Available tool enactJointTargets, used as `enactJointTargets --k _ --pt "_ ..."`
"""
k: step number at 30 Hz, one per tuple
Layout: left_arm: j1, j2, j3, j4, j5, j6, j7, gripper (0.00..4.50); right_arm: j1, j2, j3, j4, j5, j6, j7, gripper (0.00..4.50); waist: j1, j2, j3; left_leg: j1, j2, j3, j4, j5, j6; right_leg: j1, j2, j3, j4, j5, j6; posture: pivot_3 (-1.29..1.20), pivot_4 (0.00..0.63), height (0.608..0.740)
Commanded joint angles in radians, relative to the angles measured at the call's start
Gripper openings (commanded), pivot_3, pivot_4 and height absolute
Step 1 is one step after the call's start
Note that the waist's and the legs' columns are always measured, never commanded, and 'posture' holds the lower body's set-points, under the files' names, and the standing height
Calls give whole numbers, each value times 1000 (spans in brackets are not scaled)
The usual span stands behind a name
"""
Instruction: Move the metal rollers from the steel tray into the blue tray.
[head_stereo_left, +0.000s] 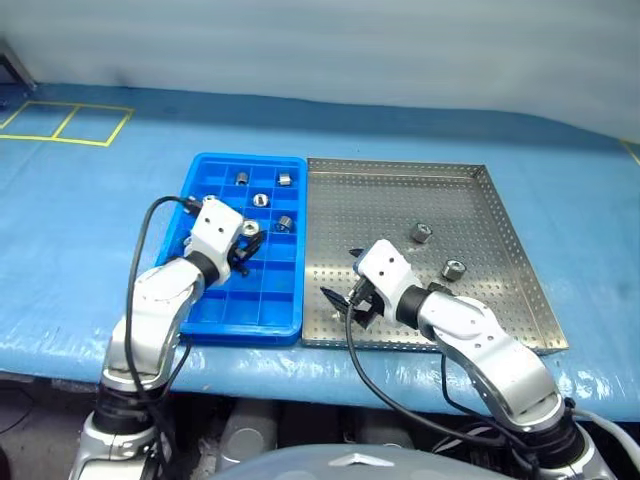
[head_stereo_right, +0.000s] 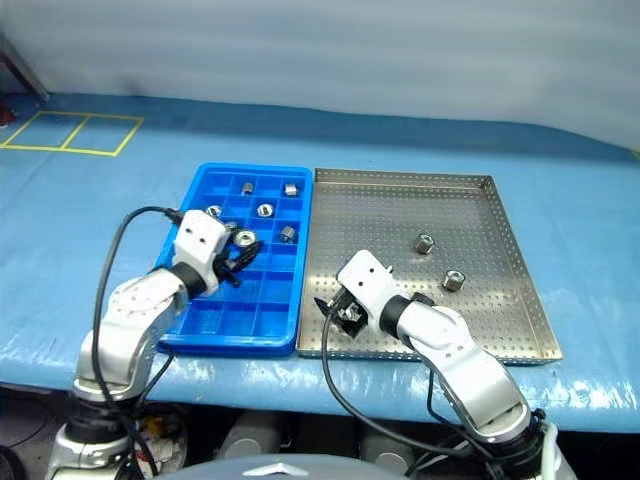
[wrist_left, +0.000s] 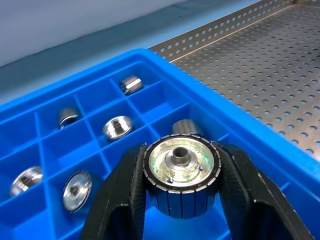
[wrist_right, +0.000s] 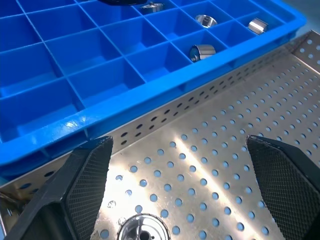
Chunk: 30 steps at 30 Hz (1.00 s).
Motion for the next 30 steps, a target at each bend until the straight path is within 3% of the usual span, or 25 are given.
enactJointTargets --k 1,10,29,30 --pt "29 9 58 -84 -22 26 24 1709 -27 -6 5 1 1 -37 28 4500 13 0 0 0 0 0 0 0 0 0 0 0 0 0 0 330 150 740" --pt "74 43 67 -69 -45 47 22 1709 -34 8 21 20 -6 -58 45 4500 52 0 0 -1 0 -1 0 0 0 0 -1 -2 -1 0 -1 320 150 740" --pt "75 101 37 -14 -118 110 -25 1709 15 8 1 -24 -5 -36 12 4500 44 0 0 -1 0 -1 -2 0 0 -1 -2 -3 -1 -1 -2 270 150 740" --pt "72 106 33 -13 -121 113 -29 2440 16 8 0 -25 -5 -35 11 4500 44 0 0 -1 0 -1 -2 0 0 -1 -2 -3 -1 -1 -2 270 150 740"
